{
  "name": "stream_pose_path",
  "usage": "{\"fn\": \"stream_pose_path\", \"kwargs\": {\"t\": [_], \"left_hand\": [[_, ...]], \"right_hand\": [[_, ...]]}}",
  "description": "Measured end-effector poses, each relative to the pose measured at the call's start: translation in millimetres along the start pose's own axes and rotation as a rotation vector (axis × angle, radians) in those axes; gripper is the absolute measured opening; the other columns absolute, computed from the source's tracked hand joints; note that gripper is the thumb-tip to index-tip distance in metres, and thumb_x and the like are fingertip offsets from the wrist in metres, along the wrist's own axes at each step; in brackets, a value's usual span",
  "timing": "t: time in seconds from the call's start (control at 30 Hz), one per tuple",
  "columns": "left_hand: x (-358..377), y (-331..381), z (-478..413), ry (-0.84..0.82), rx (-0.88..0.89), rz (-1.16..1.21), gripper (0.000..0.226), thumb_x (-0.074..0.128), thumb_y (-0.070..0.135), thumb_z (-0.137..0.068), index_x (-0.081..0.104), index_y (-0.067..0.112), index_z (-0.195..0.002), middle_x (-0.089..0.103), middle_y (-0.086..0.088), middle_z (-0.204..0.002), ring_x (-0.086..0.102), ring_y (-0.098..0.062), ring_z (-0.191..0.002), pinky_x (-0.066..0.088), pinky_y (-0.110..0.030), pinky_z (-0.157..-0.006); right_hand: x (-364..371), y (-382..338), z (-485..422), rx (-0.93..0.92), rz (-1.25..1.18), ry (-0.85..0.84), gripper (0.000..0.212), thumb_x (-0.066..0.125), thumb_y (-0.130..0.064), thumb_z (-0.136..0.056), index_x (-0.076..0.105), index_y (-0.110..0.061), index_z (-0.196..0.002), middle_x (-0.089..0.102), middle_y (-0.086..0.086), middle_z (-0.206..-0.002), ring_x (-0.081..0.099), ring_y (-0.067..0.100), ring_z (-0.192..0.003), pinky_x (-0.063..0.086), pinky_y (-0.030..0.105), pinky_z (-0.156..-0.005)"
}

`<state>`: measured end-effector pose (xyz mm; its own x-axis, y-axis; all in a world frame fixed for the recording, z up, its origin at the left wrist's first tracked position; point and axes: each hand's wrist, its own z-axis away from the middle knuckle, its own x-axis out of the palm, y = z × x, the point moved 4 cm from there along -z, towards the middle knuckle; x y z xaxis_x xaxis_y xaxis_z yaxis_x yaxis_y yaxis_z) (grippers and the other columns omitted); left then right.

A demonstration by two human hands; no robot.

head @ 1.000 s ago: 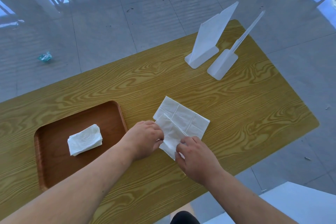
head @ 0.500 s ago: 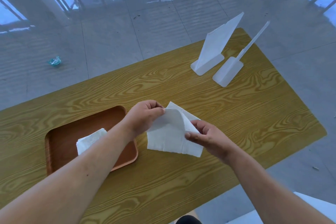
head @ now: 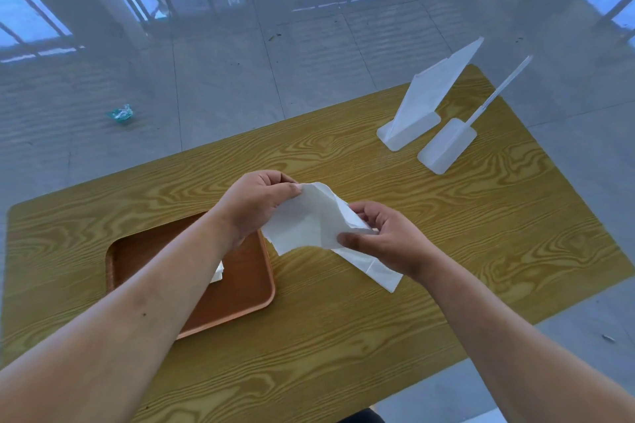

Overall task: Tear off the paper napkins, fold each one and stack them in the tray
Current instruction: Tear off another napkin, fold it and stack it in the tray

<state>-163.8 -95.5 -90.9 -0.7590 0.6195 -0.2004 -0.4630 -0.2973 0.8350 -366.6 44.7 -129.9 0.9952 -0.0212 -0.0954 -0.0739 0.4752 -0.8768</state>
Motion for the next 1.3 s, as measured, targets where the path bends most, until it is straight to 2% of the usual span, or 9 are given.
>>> {"fn": "stream_pose_path", "kwargs": {"t": [0.1,0.27,0.37,0.47,0.63,0.8,1.0,1.17,1.3], "left_hand": [[-7.9,5.2,4.6,-0.039,0.04,-0.038,0.017,0.075,0.041,-0.078,0.08,0.024,-0.08,0.074,0.004,-0.078,0.063,-0.017,-0.077,0.048,-0.035,-0.074],[-14.2,1.4,8.2,-0.11,0.047,-0.25,0.015,0.077,0.042,-0.084,0.079,0.027,-0.084,0.069,0.015,-0.07,0.059,0.0,-0.064,0.045,-0.026,-0.07],[-7.8,-7.2,13.1,-0.171,0.013,-0.353,0.048,0.078,0.07,-0.071,0.074,0.039,-0.107,0.075,0.023,-0.103,0.068,0.008,-0.09,0.052,-0.025,-0.083],[3.8,-8.1,14.2,-0.145,0.048,-0.481,0.079,0.074,0.089,-0.059,0.065,0.047,-0.125,0.069,0.022,-0.122,0.066,-0.003,-0.109,0.055,-0.035,-0.093],[6.3,-1.7,6.2,-0.011,0.185,-0.702,0.025,0.074,0.063,-0.083,0.071,0.046,-0.1,0.074,0.02,-0.092,0.07,-0.006,-0.089,0.053,-0.029,-0.069],[-11.7,-18.5,6.9,-0.195,0.039,-0.007,0.057,0.091,0.05,-0.073,0.074,0.026,-0.121,0.082,0.004,-0.116,0.077,-0.014,-0.11,0.053,-0.037,-0.102],[-0.6,-39.1,10.9,-0.239,-0.082,0.283,0.051,0.087,0.027,-0.079,0.074,0.009,-0.125,0.078,-0.009,-0.128,0.071,-0.024,-0.123,0.043,-0.046,-0.117],[18.4,-57.4,27.3,-0.333,-0.252,0.421,0.05,0.082,0.026,-0.084,0.072,0.011,-0.13,0.076,-0.015,-0.13,0.074,-0.032,-0.117,0.058,-0.048,-0.1],[21.5,-68.8,31.8,-0.247,-0.265,0.468,0.028,0.085,0.019,-0.084,0.082,0.011,-0.111,0.08,-0.016,-0.119,0.079,-0.027,-0.1,0.062,-0.034,-0.077]], "right_hand": [[1.6,-13.3,-2.5,-0.051,0.066,0.026,0.029,0.076,-0.056,-0.087,0.077,-0.032,-0.102,0.075,-0.008,-0.091,0.07,0.012,-0.082,0.056,0.028,-0.077],[3.2,-22.5,-7.1,-0.057,0.131,0.101,0.048,0.06,-0.048,-0.103,0.068,-0.003,-0.089,0.046,-0.001,-0.066,0.04,0.019,-0.061,0.036,0.037,-0.059],[7.0,-28.4,-5.3,-0.08,0.146,0.086,0.04,0.06,-0.047,-0.103,0.075,-0.011,-0.092,0.057,0.004,-0.07,0.048,0.02,-0.064,0.042,0.039,-0.062],[12.2,-32.5,-1.4,-0.129,0.158,0.056,0.042,0.058,-0.049,-0.102,0.076,-0.012,-0.095,0.067,0.024,-0.081,0.055,0.022,-0.07,0.046,0.041,-0.066],[3.3,-37.4,3.1,-0.105,0.112,0.078,0.046,0.06,-0.052,-0.098,0.073,-0.008,-0.095,0.069,0.006,-0.079,0.062,0.02,-0.071,0.05,0.039,-0.067],[-13.4,-38.5,4.9,0.004,-0.329,0.014,0.038,0.062,-0.043,-0.101,0.082,-0.012,-0.11,0.081,0.013,-0.114,0.078,0.028,-0.104,0.062,0.043,-0.095],[-13.7,-24.0,1.4,0.198,-0.715,-0.046,0.046,0.059,-0.041,-0.105,0.075,-0.005,-0.129,0.071,0.022,-0.137,0.069,0.038,-0.127,0.054,0.053,-0.108],[-6.3,-9.2,-5.3,0.233,-0.798,-0.023,0.045,0.053,-0.043,-0.108,0.073,-0.013,-0.135,0.07,0.014,-0.142,0.067,0.032,-0.131,0.053,0.05,-0.111],[-0.6,0.0,-9.1,0.262,-0.779,0.022,0.054,0.052,-0.055,-0.106,0.072,-0.015,-0.137,0.073,0.012,-0.139,0.071,0.029,-0.125,0.063,0.042,-0.09]]}}
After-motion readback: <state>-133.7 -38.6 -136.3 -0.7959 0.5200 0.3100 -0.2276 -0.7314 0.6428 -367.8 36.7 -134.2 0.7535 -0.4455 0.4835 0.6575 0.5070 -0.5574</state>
